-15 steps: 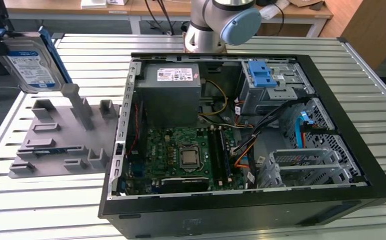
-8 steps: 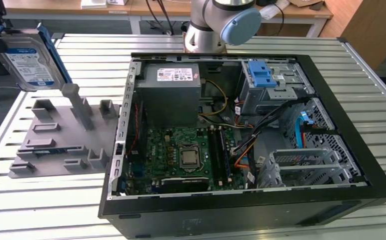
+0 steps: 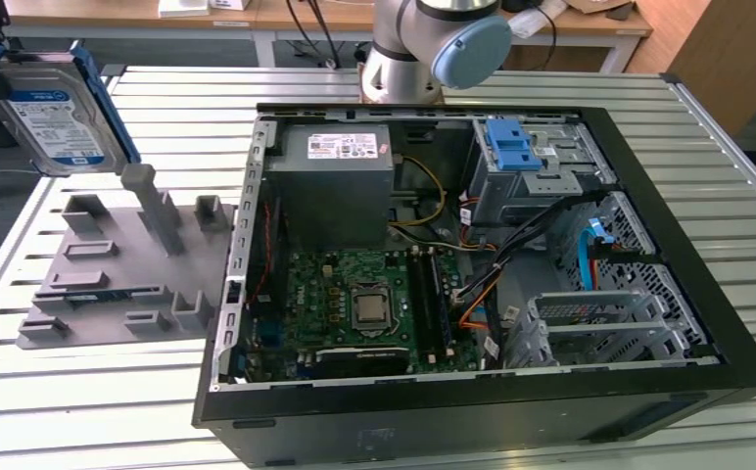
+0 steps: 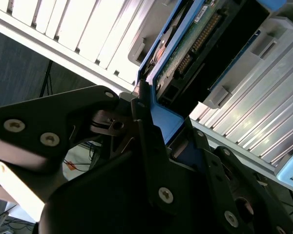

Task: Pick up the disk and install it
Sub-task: 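Pick up the disk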

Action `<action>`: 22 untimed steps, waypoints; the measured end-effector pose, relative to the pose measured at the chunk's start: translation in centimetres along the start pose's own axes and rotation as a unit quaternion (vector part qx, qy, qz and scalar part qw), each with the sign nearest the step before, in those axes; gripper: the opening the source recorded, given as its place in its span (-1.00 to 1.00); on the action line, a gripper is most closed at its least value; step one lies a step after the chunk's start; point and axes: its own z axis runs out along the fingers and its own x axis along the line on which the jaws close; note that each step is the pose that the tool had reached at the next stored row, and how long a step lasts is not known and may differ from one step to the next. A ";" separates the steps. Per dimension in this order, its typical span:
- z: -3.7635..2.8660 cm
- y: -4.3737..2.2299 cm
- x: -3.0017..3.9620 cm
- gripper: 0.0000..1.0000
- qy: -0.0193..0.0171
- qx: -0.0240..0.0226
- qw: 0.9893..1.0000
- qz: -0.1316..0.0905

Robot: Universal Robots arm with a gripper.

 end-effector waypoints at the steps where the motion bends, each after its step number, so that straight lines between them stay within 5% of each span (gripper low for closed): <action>1: 0.00 0.00 0.00 -0.27 0.000 0.000 1.000 0.000; 12: -0.56 0.00 -0.01 -0.27 0.000 0.000 1.000 0.000; 22: -1.79 0.02 -0.02 -0.27 0.000 0.000 1.000 0.000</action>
